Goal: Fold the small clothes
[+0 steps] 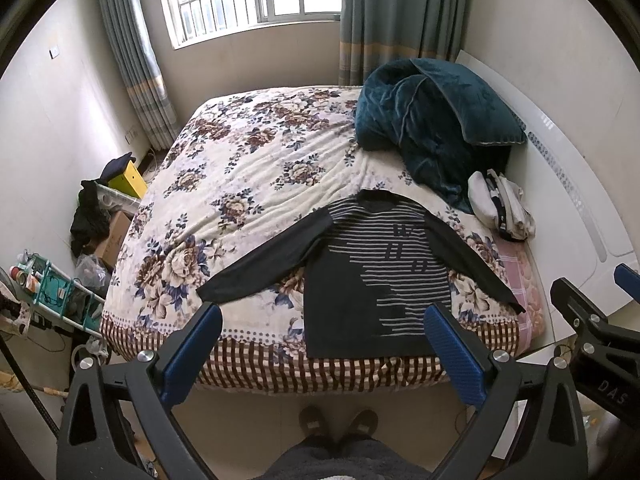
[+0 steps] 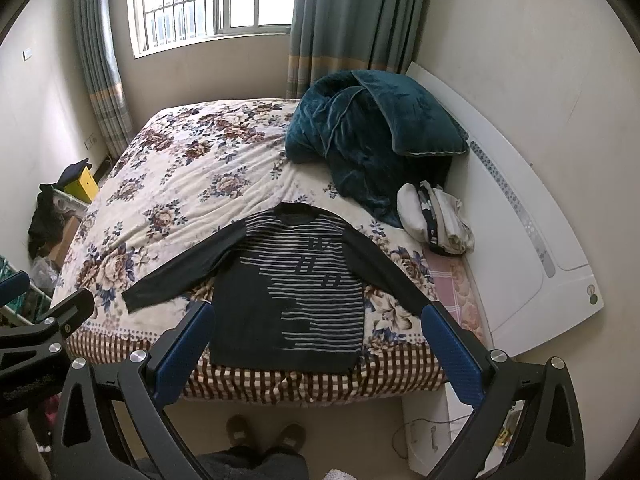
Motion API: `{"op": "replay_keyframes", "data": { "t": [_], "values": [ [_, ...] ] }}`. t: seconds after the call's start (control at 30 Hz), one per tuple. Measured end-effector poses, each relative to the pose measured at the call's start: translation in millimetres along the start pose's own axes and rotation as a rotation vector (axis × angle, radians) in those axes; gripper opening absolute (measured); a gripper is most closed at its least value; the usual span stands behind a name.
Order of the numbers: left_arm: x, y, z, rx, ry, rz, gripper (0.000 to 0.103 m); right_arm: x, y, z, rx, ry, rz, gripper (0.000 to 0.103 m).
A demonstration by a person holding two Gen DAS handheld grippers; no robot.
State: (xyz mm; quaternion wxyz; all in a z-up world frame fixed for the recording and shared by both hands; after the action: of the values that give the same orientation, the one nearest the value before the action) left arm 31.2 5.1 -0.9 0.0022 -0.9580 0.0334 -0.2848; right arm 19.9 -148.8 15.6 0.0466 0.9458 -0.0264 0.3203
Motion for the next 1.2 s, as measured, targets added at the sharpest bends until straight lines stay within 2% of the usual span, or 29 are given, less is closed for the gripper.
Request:
{"op": "replay_keyframes", "data": {
  "t": [1.2],
  "values": [
    [5.6,3.0,-7.5,0.005,0.037,-0.006,0.103,25.4,-7.6,-20.7,0.005,0.031,-0.01,0.103]
  ]
}}
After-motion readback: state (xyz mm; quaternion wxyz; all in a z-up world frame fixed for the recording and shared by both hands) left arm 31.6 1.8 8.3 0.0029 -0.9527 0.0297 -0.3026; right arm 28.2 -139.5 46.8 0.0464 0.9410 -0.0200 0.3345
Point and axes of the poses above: each gripper's, at about its wrist camera, not at the fingertips, and z roughly the way its jaws point, y to its right, x to its top, the point moved 2 cm from there along z, roughly the way its jaws point, and after that the axes turned 1 degree about z, right-handed, at the moved point
